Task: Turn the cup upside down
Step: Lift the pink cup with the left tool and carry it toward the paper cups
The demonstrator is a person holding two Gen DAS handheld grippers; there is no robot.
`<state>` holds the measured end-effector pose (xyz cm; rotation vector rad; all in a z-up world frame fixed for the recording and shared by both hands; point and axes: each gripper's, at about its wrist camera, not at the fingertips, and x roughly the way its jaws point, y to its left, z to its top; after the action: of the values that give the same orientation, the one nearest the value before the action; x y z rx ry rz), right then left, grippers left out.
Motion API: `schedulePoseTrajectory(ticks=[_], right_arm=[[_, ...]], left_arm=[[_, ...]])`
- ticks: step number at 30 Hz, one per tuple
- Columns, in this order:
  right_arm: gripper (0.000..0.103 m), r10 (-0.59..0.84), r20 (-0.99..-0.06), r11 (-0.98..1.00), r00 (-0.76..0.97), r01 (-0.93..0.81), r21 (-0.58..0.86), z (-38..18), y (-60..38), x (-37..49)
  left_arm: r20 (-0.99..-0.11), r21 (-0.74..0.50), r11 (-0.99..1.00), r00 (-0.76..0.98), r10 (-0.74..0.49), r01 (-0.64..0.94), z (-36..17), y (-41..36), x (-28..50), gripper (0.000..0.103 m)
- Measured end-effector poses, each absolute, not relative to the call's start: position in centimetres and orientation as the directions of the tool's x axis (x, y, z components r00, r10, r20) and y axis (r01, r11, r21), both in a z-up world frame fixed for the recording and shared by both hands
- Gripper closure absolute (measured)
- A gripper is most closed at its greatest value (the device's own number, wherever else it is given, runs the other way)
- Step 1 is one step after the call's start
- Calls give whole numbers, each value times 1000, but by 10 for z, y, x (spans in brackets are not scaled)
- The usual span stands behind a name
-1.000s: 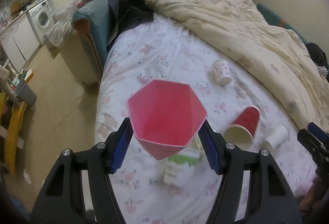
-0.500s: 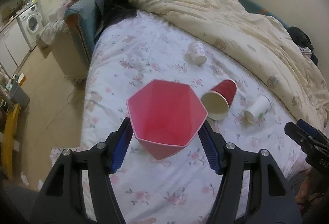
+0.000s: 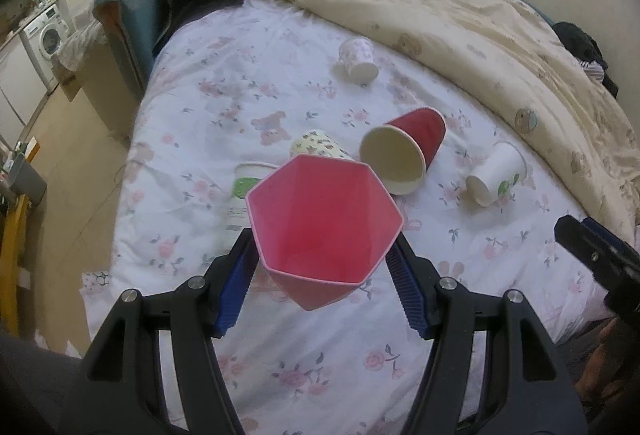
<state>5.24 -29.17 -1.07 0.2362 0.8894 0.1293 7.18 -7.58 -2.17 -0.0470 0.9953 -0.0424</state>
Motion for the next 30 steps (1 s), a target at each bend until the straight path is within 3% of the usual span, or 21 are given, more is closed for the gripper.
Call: schedulePoseTrajectory(ticks=[5, 24, 27, 28, 30], right_arm=[[7, 179, -774, 961, 608, 61, 270, -19, -308, 56], [7, 220, -778, 941, 588, 81, 327, -26, -314, 66], [7, 215, -781, 942, 587, 85, 324, -27, -314, 67], [7, 215, -781, 942, 586, 87, 324, -26, -313, 67], [7, 213, -782, 943, 586, 87, 322, -26, -313, 67]], left_arm=[[-861, -51, 998, 507, -35, -19, -49, -85, 86, 42], [-879, -69, 997, 474, -47, -29, -88, -101, 95, 40], [-877, -130, 991, 470, -101, -30, -88, -94, 95, 40], [-880, -134, 990, 463, -103, -33, -88, -93, 96, 38], [-888, -137, 990, 448, -107, -36, -88, -92, 96, 26]])
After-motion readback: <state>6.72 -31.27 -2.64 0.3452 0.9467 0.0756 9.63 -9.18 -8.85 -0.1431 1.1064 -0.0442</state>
